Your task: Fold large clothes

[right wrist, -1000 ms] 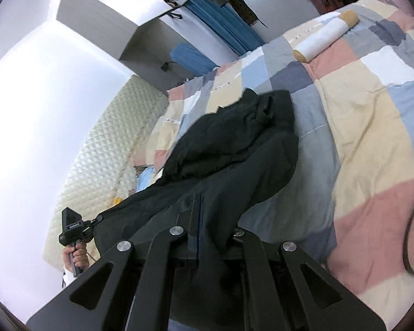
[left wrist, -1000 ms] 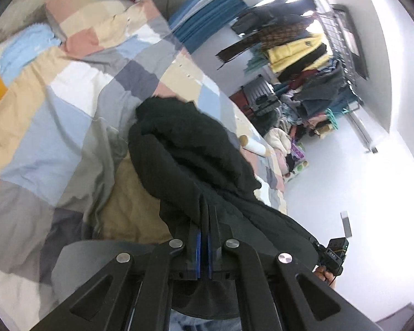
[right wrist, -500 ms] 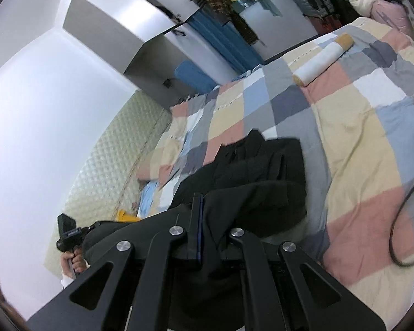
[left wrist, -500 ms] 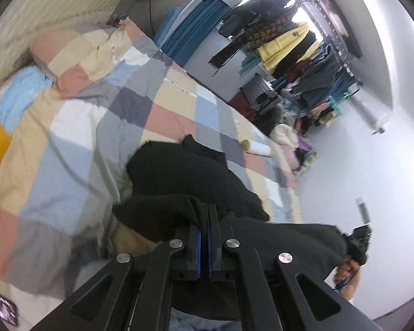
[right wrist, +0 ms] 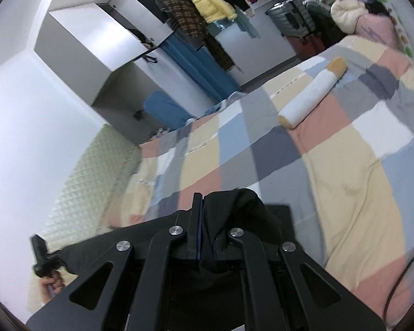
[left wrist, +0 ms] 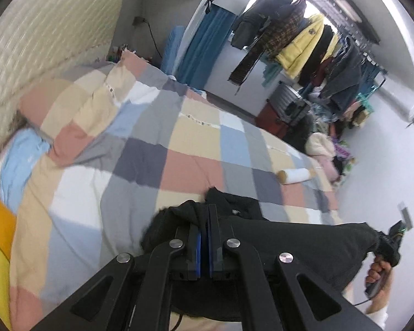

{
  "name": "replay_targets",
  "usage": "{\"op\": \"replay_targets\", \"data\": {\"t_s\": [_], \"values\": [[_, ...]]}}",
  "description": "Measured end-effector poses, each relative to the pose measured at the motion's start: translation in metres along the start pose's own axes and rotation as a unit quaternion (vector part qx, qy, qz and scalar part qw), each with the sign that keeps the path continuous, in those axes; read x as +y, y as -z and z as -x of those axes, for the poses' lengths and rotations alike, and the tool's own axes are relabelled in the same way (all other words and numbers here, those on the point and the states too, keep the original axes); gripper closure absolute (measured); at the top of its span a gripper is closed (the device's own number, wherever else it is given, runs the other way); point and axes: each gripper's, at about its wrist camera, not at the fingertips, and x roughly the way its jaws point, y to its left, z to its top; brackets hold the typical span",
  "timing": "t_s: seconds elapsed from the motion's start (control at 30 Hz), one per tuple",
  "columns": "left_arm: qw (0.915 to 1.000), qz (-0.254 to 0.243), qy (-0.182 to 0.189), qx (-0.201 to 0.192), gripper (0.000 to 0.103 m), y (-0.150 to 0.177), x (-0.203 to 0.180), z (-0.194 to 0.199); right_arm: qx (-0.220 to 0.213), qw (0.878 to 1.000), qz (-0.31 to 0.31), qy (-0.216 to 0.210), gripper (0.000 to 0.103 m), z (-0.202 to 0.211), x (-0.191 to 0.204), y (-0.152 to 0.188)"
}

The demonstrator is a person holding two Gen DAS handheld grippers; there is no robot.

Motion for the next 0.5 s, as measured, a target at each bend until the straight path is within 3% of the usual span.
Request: {"op": "replay_targets", "data": {"t_s": [0.23,0.5], "values": [[0.9968,-0.025,-0.076,0.008,0.1,-0.036,-0.011,-0.088,0.021,0.994,0.062,0.083,0.098,-0.068,-0.006,-0.023],[0.9867,-0.042,-0.152,0.04,0.1,-0.04,-0.006,-0.204,0.066,0.971,0.139,0.181,0.098,-0.16,-0.032,-0.023]]}}
